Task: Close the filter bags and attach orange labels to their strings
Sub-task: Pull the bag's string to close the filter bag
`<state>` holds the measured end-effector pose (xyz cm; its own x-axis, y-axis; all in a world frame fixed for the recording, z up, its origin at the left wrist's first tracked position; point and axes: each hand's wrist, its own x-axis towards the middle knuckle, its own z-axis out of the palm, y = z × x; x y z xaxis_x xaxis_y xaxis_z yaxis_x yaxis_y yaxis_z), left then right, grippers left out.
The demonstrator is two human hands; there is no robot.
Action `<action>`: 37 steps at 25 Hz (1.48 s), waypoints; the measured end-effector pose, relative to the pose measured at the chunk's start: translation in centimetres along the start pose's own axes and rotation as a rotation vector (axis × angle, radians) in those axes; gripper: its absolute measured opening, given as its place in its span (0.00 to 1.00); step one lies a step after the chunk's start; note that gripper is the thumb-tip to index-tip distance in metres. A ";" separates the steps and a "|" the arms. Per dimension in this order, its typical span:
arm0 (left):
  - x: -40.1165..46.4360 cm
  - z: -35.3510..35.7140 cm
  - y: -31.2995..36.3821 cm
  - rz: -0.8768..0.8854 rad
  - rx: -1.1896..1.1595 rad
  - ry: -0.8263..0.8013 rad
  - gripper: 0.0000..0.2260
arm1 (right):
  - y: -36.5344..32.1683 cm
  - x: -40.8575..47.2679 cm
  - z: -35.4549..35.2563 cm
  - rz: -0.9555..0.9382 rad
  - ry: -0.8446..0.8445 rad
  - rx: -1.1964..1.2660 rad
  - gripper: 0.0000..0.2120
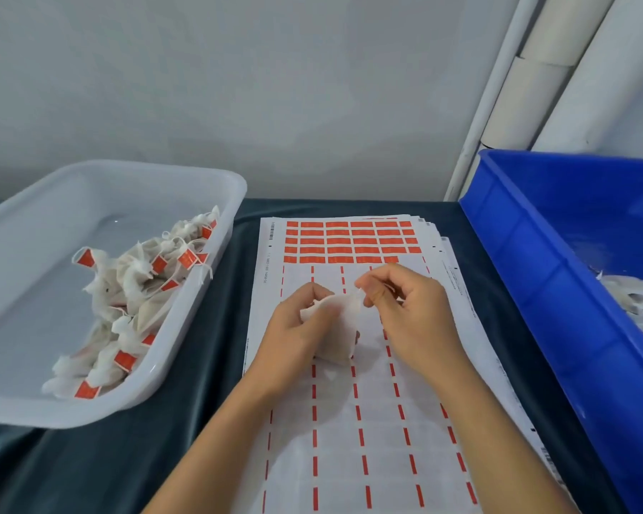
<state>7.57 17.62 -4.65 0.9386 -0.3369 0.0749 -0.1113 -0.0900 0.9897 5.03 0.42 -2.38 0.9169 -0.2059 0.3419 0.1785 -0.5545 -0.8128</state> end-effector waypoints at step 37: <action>-0.2 -0.4 0.5 -0.120 -0.863 -0.220 0.08 | -1.3 -2.9 0.2 -0.201 0.050 -0.250 0.06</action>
<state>7.42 18.02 -4.12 0.8341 -0.5509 0.0276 0.3515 0.5695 0.7431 2.19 1.90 -2.36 0.8523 -0.1079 0.5119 0.2555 -0.7680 -0.5873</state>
